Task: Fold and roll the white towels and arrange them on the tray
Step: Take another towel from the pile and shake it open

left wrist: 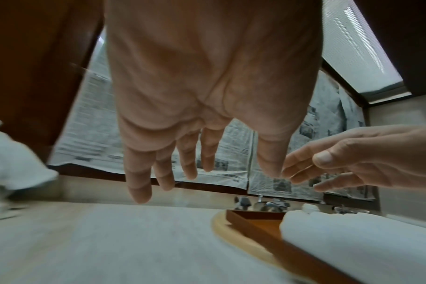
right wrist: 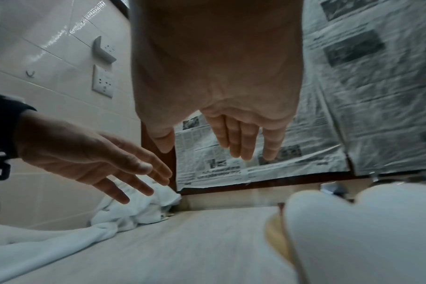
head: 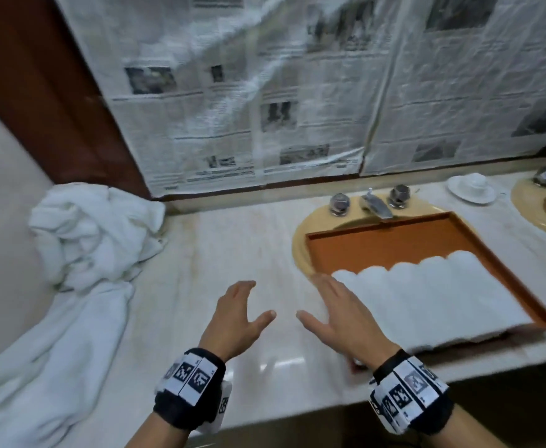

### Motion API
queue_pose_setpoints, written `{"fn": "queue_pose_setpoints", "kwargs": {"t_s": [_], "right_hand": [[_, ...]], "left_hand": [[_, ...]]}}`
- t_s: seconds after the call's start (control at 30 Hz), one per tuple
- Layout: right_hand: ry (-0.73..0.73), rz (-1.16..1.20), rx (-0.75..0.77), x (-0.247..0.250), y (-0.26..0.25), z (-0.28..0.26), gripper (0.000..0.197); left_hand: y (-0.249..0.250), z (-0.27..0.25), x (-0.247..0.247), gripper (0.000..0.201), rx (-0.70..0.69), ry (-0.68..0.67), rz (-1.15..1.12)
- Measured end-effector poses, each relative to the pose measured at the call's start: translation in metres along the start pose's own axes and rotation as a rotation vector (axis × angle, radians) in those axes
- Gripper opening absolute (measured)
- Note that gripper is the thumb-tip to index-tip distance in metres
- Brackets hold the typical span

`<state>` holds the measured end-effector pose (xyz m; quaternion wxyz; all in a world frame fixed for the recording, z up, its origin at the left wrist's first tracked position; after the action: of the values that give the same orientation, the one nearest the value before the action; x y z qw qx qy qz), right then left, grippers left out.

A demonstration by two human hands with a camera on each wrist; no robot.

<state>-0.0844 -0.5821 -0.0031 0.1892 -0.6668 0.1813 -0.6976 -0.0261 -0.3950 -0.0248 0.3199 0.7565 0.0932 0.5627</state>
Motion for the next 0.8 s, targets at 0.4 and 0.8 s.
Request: {"fn": "queue_pose_setpoints", "kwargs": {"t_s": [0.4, 0.8], "right_hand": [[-0.269, 0.042, 0.146, -0.156, -0.172, 0.046, 0.075], [-0.579, -0.018, 0.404, -0.300, -0.291, 0.087, 0.075]], "left_hand": [[-0.236, -0.092, 0.097, 0.074, 0.352, 0.137, 0.204], [-0.355, -0.117, 0.135, 0.014, 0.507, 0.164, 0.329]]}}
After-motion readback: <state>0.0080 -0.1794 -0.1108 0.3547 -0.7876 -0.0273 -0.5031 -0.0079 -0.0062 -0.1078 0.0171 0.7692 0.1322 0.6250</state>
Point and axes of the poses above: each hand's wrist, its own z-axis towards the middle knuckle, its own x-axis out of the back of the hand, y = z × x, the point moved 10 cm from there along z, towards the middle knuckle, and after that the axes turned 2 degrees about z, right-handed, at the moved point
